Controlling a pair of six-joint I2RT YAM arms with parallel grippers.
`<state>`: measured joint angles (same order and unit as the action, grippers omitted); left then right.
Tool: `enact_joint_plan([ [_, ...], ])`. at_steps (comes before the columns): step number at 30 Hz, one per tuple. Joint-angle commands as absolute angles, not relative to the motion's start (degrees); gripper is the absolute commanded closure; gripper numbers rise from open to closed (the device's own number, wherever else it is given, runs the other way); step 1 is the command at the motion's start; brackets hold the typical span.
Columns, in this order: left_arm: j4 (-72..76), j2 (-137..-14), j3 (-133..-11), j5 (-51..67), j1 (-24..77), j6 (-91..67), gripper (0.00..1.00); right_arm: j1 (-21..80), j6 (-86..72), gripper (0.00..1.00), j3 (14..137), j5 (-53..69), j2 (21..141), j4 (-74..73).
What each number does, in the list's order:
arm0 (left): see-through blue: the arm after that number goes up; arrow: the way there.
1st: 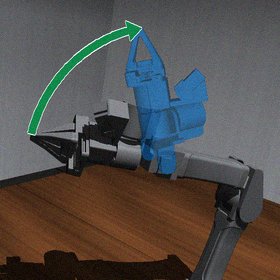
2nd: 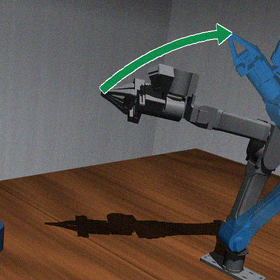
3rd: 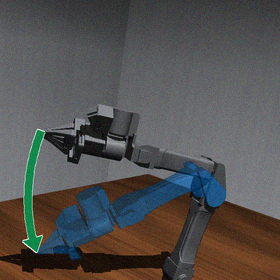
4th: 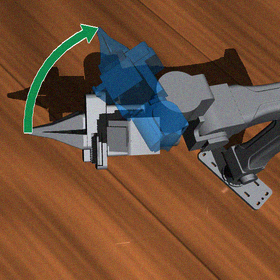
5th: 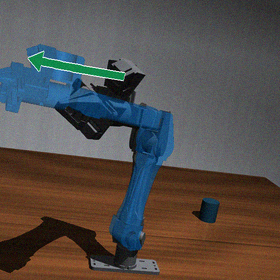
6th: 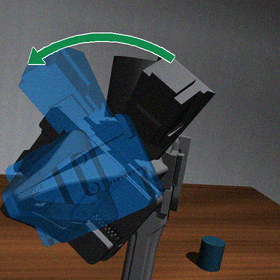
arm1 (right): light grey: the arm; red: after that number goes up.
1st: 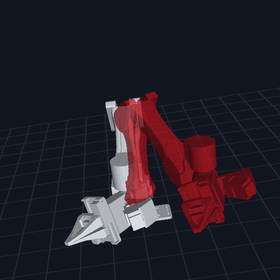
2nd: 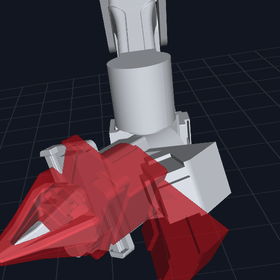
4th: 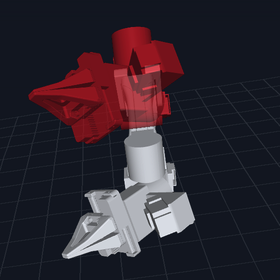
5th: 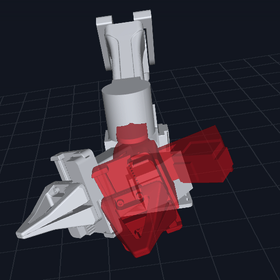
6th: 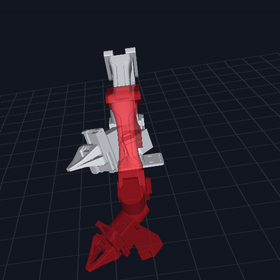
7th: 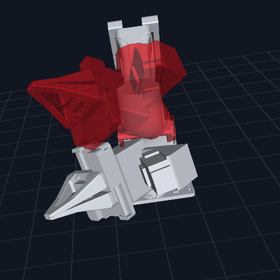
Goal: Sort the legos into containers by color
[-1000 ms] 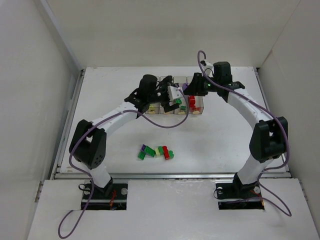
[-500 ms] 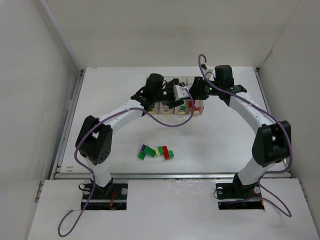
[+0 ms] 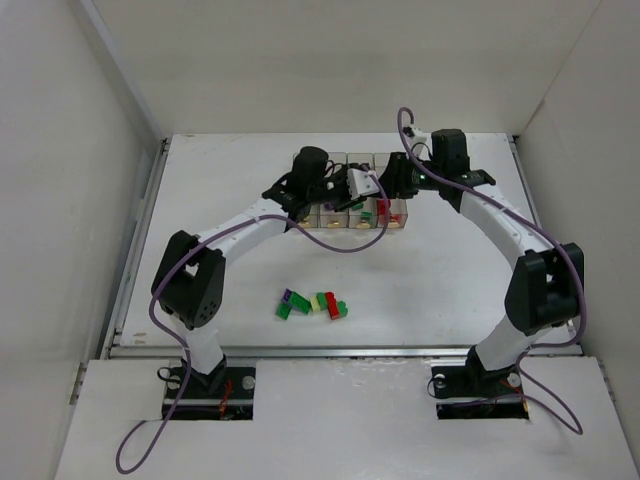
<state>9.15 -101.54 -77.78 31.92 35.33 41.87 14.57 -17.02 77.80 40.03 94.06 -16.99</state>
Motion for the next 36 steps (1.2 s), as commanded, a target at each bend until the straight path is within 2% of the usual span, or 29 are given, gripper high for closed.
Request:
enact_joint_plan([
  [1, 11.2, -101.0, -79.4, 30.7, 35.4, 41.1, 1.00, 14.5, -15.9, 1.00, 78.1, 38.8, 91.6, -15.8],
  [3, 9.9, -101.0, -78.8, 30.1, 35.4, 41.1, 1.00, 13.9, -17.5, 1.00, 78.7, 32.8, 91.6, -17.3],
  [8, 3.9, -105.1, -80.2, 29.0, 33.8, 38.0, 1.00, 7.0, -22.7, 1.00, 78.7, 33.0, 92.1, -14.7],
  [24, 4.7, -114.2, -88.1, 25.8, 33.7, 31.8, 1.00, 5.9, -21.1, 1.00, 85.2, 32.8, 99.5, -15.4],
  [28, 5.2, -115.0, -88.8, 25.0, 33.7, 31.8, 0.78, 5.9, -20.6, 1.00, 85.8, 33.9, 100.7, -15.4],
  [29, 5.2, -115.0, -88.8, 25.0, 33.7, 31.8, 0.59, 5.9, -20.6, 1.00, 85.8, 33.9, 100.7, -15.4],
  [32, 5.2, -115.0, -88.8, 24.5, 33.7, 31.8, 0.35, 5.9, -20.0, 1.00, 85.8, 33.9, 100.7, -15.4],
  [33, 5.8, -115.0, -88.8, 24.5, 34.3, 31.8, 0.20, 5.9, -20.0, 1.00, 85.8, 33.9, 100.7, -15.9],
  [36, 5.8, -115.0, -89.4, 23.2, 34.3, 31.8, 0.11, 5.9, -19.5, 1.00, 85.8, 34.5, 100.7, -15.9],
])
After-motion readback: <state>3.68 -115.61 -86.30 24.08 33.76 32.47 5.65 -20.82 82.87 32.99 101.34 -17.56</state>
